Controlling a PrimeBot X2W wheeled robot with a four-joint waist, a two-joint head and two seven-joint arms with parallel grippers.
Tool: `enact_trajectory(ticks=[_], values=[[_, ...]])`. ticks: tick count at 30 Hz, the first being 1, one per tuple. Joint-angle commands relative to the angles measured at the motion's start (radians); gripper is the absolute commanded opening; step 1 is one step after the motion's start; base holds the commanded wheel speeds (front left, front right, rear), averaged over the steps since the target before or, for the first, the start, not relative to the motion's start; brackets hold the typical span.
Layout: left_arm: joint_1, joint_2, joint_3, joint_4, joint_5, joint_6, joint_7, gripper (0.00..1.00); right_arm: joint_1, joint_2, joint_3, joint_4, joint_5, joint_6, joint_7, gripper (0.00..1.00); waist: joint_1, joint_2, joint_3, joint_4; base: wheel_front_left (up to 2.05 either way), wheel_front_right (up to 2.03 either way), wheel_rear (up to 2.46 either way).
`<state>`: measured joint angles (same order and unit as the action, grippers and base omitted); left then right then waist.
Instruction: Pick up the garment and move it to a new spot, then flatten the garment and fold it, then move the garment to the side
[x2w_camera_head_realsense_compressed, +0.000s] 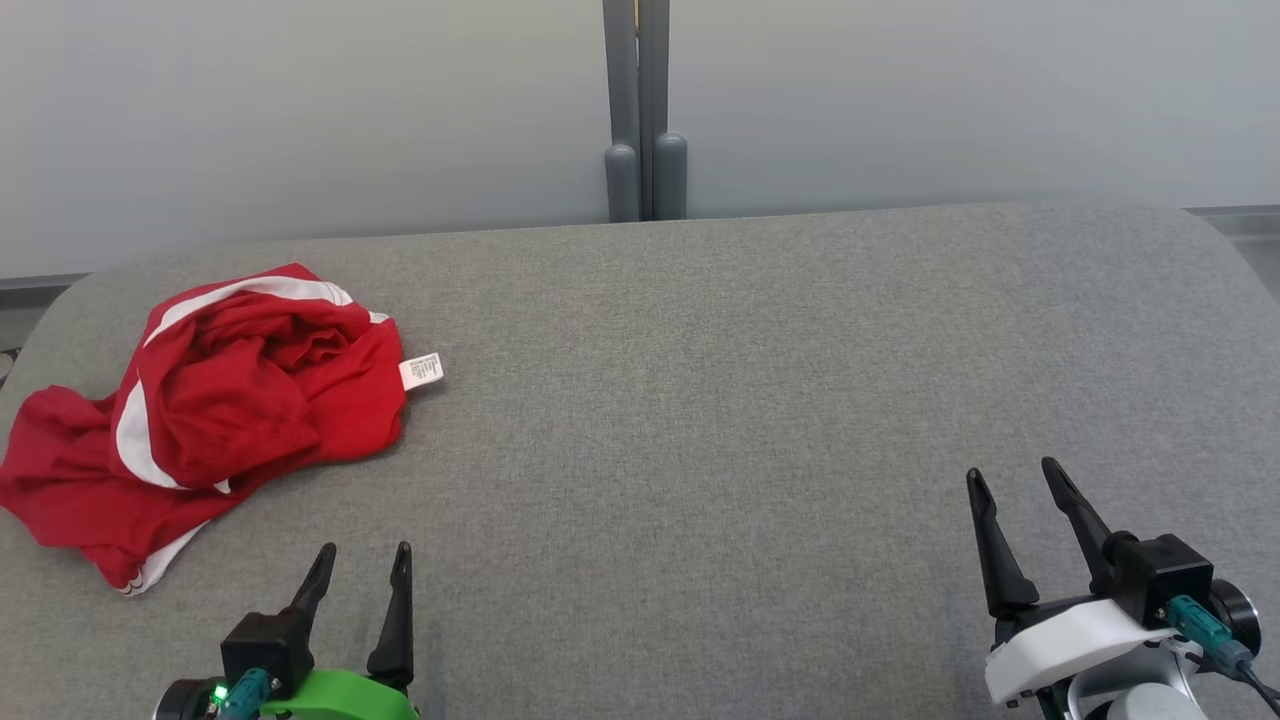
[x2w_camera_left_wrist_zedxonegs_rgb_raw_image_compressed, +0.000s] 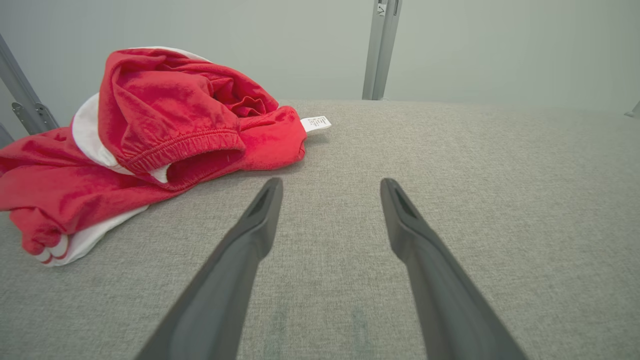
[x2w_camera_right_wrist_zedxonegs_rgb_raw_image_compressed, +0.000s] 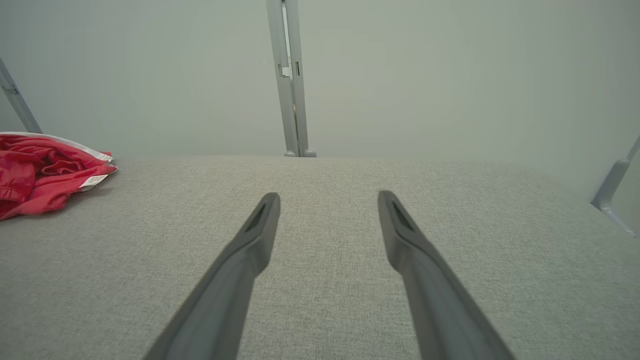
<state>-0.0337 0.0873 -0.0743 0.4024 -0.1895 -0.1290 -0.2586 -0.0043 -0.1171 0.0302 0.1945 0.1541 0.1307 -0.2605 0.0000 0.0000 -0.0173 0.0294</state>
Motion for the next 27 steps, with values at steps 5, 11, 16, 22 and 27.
enact_trajectory(ticks=[5, 11, 16, 22, 27], values=[[-0.01, 0.008, 0.0, -0.003, 0.0, -0.003, -0.007, 1.0, 0.012, -0.001, -0.006, -0.002, -0.007, 0.0, -0.006, 1.0, 0.0, 0.0, 0.002, -0.001, 0.0, 0.0, 0.0], [-0.002, 0.006, 0.006, -0.003, -0.005, -0.003, -0.007, 1.0, 0.017, 0.006, -0.015, 0.006, 0.004, 0.0, -0.006, 1.0, 0.0, 0.0, 0.001, -0.002, 0.0, 0.0, 0.0], [-0.004, 0.004, 0.009, 0.0, -0.008, -0.003, -0.007, 1.0, 0.016, 0.006, -0.017, 0.011, 0.01, 0.0, -0.006, 1.0, 0.0, 0.0, 0.001, 0.0, 0.0, 0.0, 0.0], [0.0, 0.002, 0.011, 0.0, -0.006, -0.003, -0.007, 1.0, 0.015, 0.003, -0.015, 0.016, 0.004, 0.0, -0.006, 1.0, 0.0, 0.0, 0.002, 0.001, 0.0, 0.0, 0.0], [-0.004, 0.001, 0.013, -0.002, -0.006, -0.003, -0.007, 1.0, 0.017, 0.002, -0.014, 0.014, 0.0, 0.0, -0.006, 1.0, 0.0, 0.0, 0.003, 0.007, 0.0, 0.0, 0.0]])
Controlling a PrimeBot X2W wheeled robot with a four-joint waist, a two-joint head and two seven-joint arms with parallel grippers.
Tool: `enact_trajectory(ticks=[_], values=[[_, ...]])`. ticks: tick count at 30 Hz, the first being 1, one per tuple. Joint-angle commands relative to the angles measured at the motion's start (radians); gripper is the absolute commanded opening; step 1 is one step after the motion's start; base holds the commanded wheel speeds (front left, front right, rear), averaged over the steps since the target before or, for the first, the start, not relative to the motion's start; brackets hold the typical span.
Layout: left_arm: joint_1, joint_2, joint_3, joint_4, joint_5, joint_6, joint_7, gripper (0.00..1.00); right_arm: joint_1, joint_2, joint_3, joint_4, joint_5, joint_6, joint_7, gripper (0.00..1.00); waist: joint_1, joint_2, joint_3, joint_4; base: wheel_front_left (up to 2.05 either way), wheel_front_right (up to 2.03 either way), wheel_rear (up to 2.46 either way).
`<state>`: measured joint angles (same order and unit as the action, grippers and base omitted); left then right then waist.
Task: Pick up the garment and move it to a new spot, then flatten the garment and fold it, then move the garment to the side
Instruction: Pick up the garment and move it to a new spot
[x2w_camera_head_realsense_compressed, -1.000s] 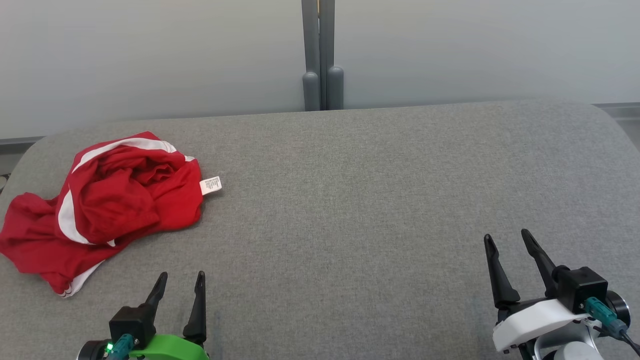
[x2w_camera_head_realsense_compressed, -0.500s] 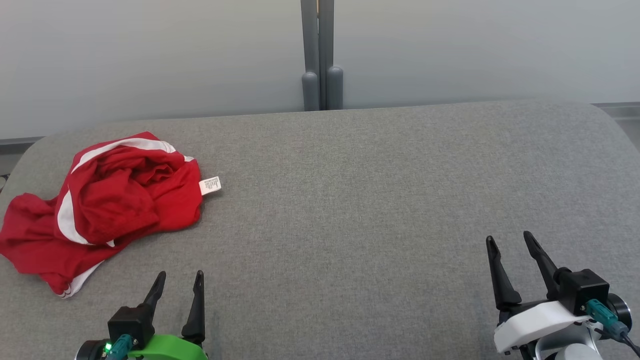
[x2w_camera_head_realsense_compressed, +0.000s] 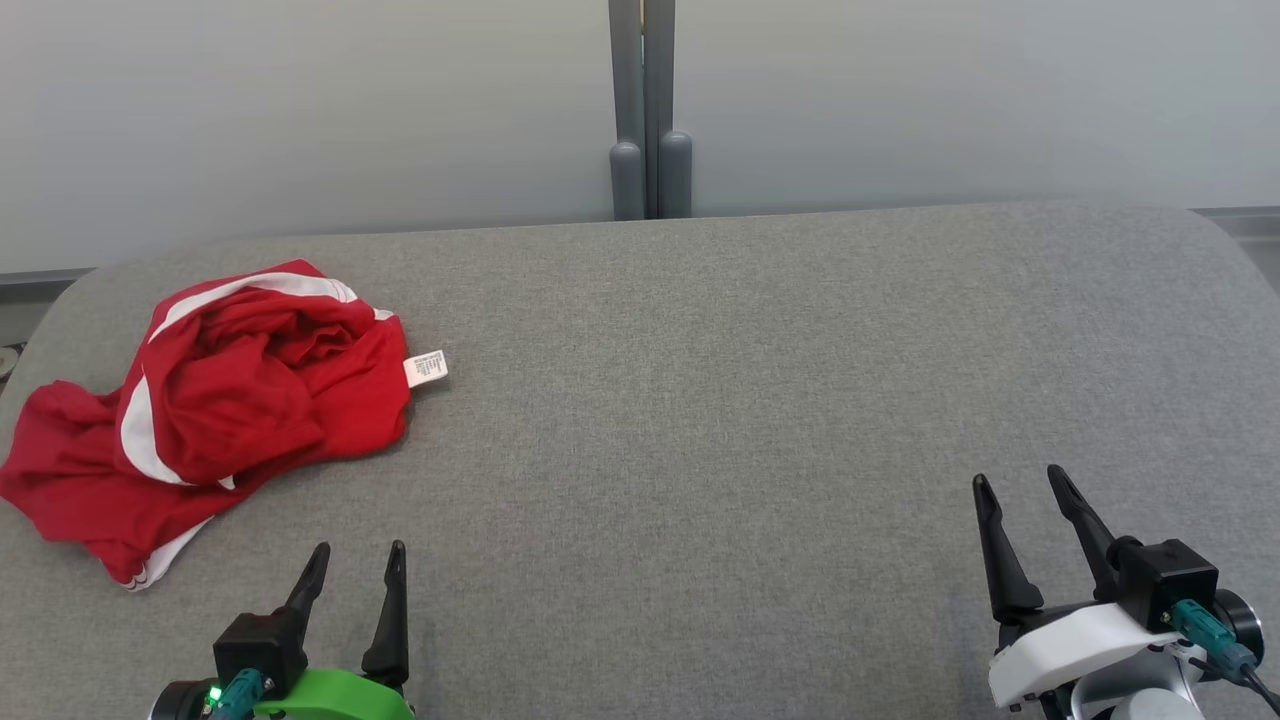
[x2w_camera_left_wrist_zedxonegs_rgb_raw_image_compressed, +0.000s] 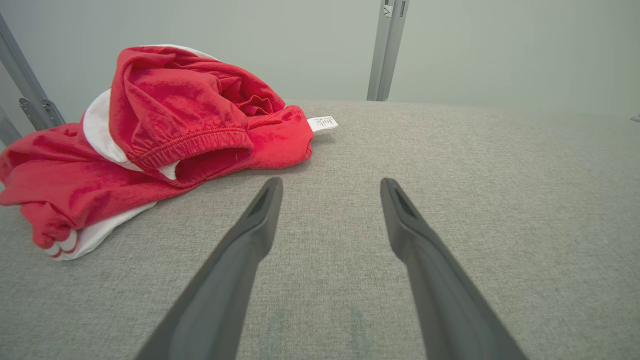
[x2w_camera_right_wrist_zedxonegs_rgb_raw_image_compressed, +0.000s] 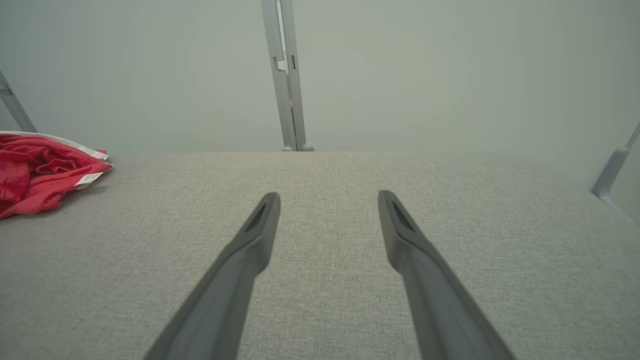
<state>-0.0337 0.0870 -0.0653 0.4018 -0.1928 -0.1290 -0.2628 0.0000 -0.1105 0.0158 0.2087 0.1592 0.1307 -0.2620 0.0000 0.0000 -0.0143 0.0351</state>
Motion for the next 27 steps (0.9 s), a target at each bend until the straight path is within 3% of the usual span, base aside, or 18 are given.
enact_trajectory(ticks=[1, 17, 27], values=[[-0.005, 0.001, 0.003, -0.002, -0.002, -0.003, -0.003, 1.0, 0.014, -0.005, 0.001, 0.0, -0.006, 0.0, -0.005, 1.0, 0.0, 0.0, 0.0, 0.002, 0.0, 0.0, 0.0], [-0.01, 0.003, 0.011, -0.004, 0.003, -0.003, -0.002, 1.0, 0.01, -0.006, 0.004, -0.002, -0.003, 0.0, -0.005, 1.0, 0.0, 0.0, 0.0, 0.034, 0.0, 0.0, 0.0], [-0.014, 0.003, 0.039, -0.005, 0.01, -0.003, -0.002, 1.0, 0.014, 0.008, 0.033, -0.009, -0.001, 0.0, -0.004, 1.0, 0.0, 0.0, -0.014, 0.164, 0.0, 0.0, 0.0]])
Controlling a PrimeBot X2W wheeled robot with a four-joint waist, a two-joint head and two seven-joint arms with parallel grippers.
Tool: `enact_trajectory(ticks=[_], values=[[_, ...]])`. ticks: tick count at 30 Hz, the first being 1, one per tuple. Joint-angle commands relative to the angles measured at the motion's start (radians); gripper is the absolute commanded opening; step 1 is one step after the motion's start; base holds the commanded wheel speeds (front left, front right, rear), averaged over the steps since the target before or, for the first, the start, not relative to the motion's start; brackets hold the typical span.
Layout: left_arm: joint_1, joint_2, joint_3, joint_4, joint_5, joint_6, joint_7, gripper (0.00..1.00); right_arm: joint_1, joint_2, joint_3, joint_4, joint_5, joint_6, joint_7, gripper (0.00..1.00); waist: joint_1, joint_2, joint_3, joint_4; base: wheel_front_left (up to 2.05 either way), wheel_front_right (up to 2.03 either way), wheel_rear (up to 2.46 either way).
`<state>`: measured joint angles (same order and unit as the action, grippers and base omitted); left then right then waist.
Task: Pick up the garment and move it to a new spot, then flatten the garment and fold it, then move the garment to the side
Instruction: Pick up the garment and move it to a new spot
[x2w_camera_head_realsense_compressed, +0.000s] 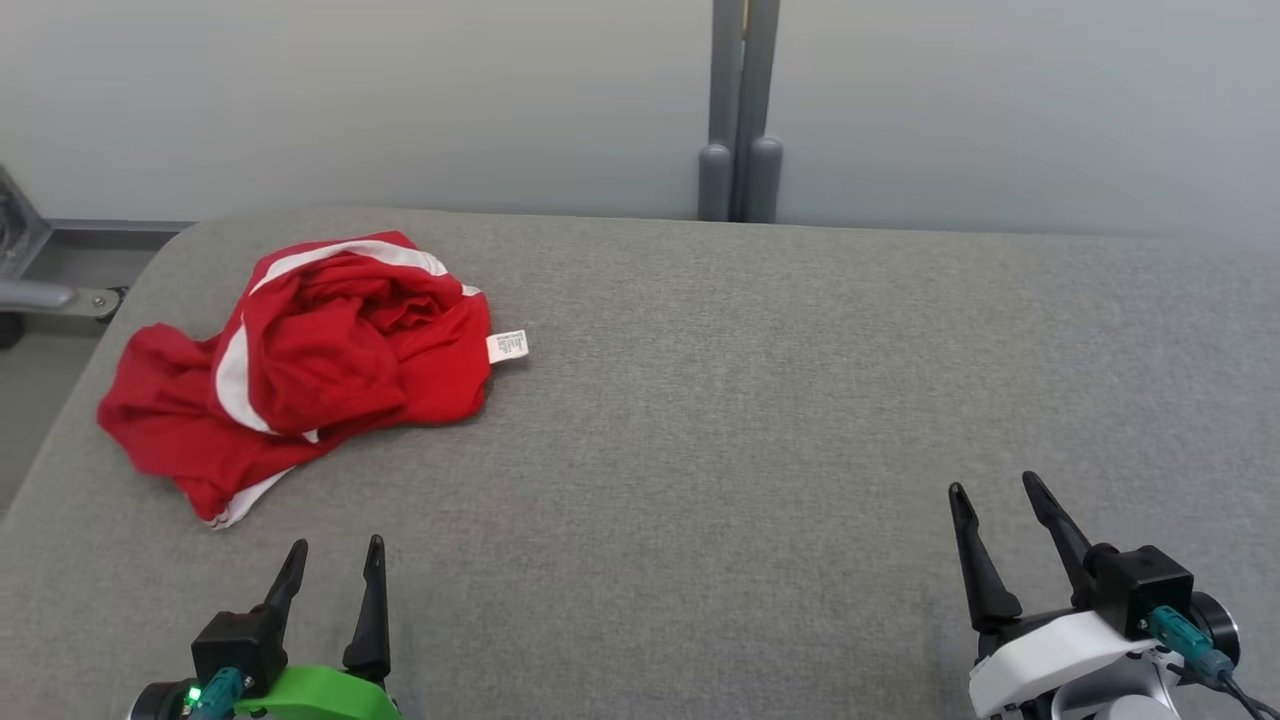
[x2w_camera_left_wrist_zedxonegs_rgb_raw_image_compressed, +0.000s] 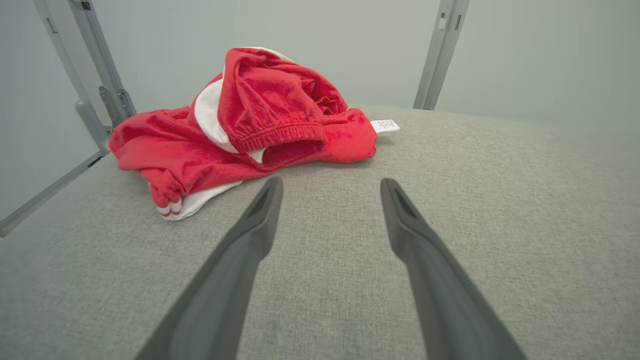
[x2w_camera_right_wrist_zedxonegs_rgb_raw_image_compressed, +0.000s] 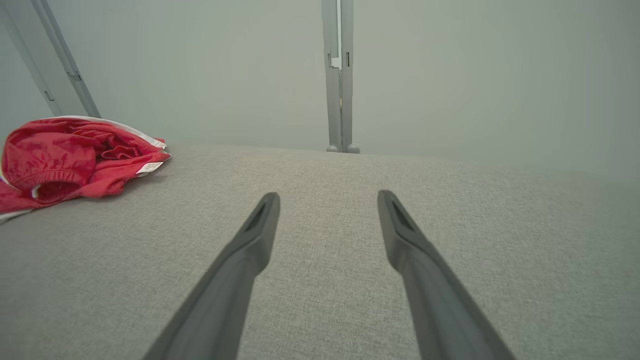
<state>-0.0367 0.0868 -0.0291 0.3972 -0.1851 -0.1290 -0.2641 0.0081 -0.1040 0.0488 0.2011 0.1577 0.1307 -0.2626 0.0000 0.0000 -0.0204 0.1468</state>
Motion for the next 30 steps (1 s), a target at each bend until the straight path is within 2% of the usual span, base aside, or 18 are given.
enact_trajectory(ticks=[1, 7, 12, 22, 30], values=[[-0.01, 0.004, 0.009, -0.001, 0.002, -0.003, -0.001, 1.0, 0.003, 0.003, 0.007, 0.0, 0.0, 0.0, -0.003, 1.0, 0.0, 0.0, -0.009, 0.067, 0.0, 0.0, 0.0], [0.012, 0.003, 0.039, -0.001, -0.002, -0.003, 0.0, 1.0, -0.009, 0.006, 0.036, 0.009, 0.006, 0.0, -0.003, 1.0, 0.0, 0.0, -0.022, 0.156, 0.0, 0.0, 0.0], [0.033, 0.001, 0.067, -0.007, -0.003, -0.003, 0.0, 1.0, -0.017, 0.007, 0.054, 0.015, 0.007, 0.0, -0.003, 1.0, 0.0, 0.0, -0.028, 0.197, 0.0, 0.0, 0.0], [0.038, -0.006, 0.091, -0.023, -0.003, -0.003, 0.0, 1.0, -0.007, 0.002, 0.065, 0.009, 0.012, 0.0, -0.003, 1.0, 0.0, 0.0, -0.021, 0.198, 0.0, 0.0, 0.0], [-0.056, -0.009, 0.074, -0.011, -0.032, -0.003, 0.0, 1.0, -0.003, -0.02, 0.053, 0.0, 0.012, 0.0, -0.003, 1.0, 0.0, 0.0, 0.016, 0.182, 0.0, 0.0, 0.0]])
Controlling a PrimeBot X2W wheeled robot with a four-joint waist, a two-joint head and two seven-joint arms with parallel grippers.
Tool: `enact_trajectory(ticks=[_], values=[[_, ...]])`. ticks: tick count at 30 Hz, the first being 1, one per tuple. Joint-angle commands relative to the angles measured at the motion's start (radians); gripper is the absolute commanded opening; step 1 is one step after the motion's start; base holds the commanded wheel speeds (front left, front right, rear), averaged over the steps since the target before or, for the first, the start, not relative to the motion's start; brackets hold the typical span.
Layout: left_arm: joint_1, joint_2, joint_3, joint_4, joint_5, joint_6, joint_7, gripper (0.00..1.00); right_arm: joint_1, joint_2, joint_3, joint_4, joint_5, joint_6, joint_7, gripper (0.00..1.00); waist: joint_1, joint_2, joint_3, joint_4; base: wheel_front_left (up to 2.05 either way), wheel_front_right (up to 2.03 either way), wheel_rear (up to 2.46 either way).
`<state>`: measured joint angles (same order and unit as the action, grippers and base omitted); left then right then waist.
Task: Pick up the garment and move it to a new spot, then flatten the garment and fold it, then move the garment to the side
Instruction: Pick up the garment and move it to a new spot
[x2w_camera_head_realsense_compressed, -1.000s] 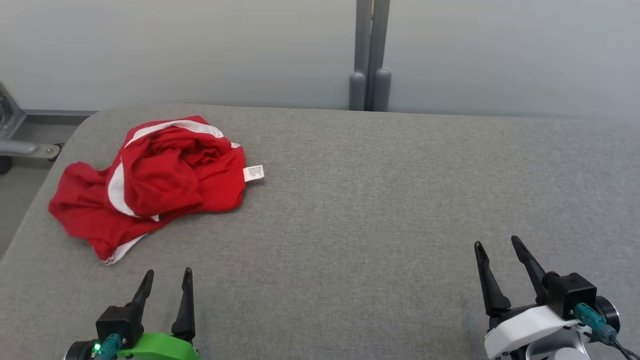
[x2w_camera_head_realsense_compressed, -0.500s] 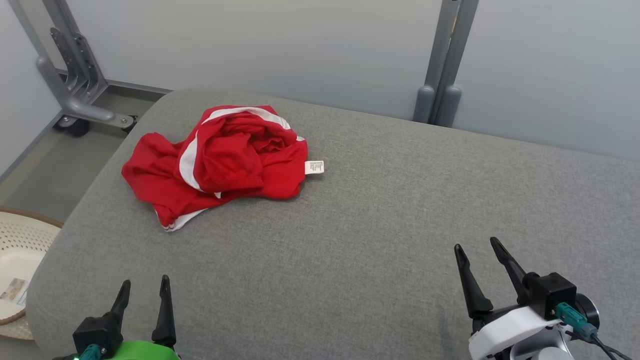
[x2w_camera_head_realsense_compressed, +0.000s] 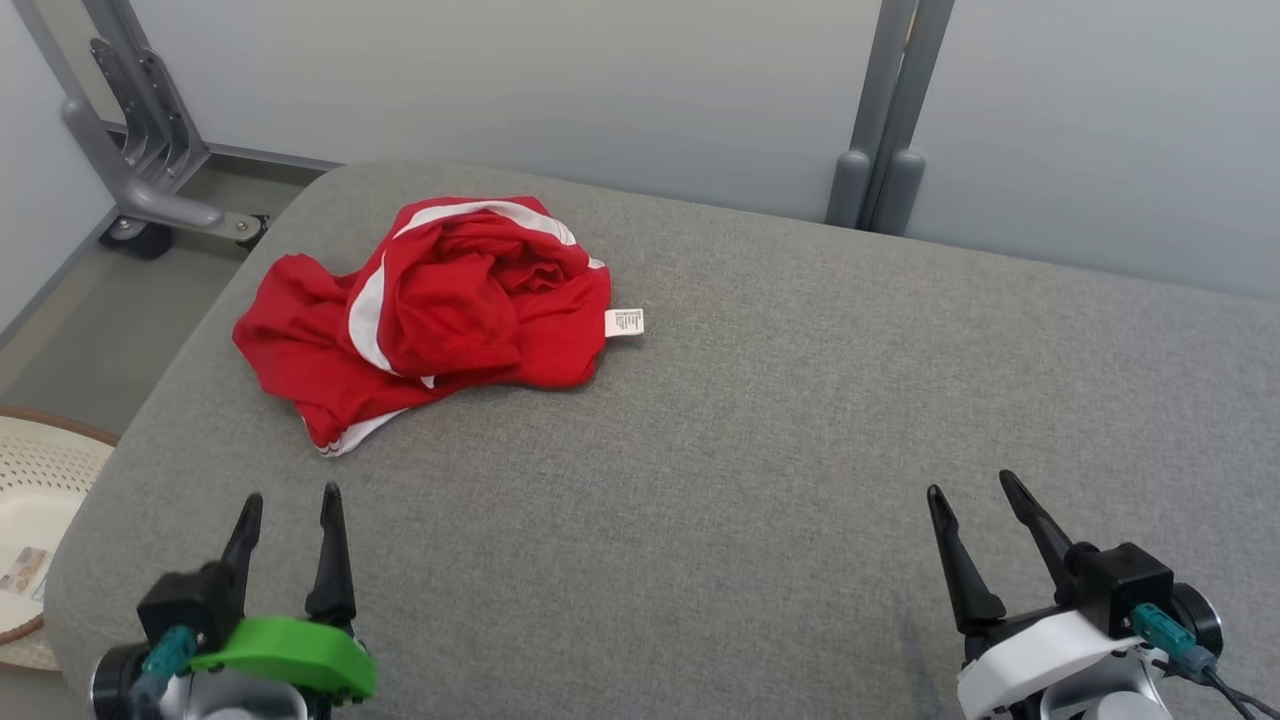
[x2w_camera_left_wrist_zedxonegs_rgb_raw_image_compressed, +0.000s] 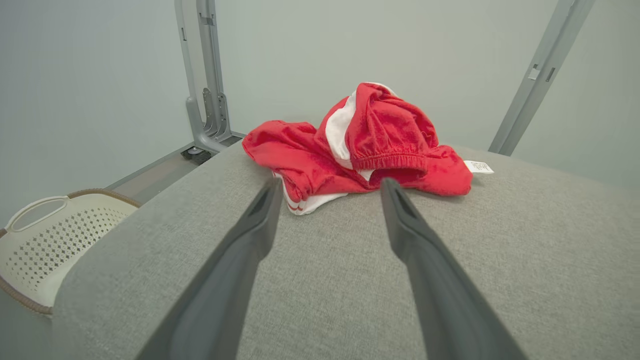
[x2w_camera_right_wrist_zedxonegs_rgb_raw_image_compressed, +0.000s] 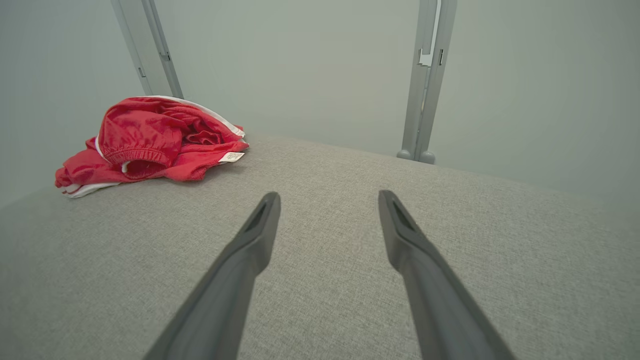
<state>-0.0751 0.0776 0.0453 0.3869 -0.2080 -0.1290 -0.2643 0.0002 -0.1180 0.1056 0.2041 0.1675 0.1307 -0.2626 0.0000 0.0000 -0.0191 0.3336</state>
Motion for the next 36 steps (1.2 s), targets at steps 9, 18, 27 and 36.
enact_trajectory(ticks=[9, 18, 27, 36], values=[[-0.332, 0.005, -0.045, 0.144, -0.076, -0.003, 0.026, 1.0, -0.086, -0.068, 0.001, -0.047, -0.015, 0.0, -0.003, 1.0, 0.0, 0.0, 0.217, -0.024, 0.0, 0.0, 0.0], [-0.649, 0.033, -0.07, 0.355, -0.159, -0.003, 0.164, 1.0, -0.161, -0.113, 0.022, -0.079, -0.019, 0.0, -0.003, 1.0, 0.0, 0.0, 0.37, -0.053, 0.0, 0.0, 0.0], [-0.814, 0.097, -0.088, 0.588, -0.14, 0.022, 0.275, 1.0, -0.192, -0.109, 0.038, -0.084, -0.012, 0.0, -0.003, 1.0, 0.0, 0.0, 0.391, -0.108, 0.0, 0.0, 0.0], [-0.901, 0.126, -0.115, 0.755, -0.128, 0.034, 0.374, 0.0, -0.195, -0.111, 0.05, -0.078, -0.006, 0.0, -0.003, 1.0, 0.0, 0.0, 0.392, -0.132, 0.0, 0.0, 0.0]])
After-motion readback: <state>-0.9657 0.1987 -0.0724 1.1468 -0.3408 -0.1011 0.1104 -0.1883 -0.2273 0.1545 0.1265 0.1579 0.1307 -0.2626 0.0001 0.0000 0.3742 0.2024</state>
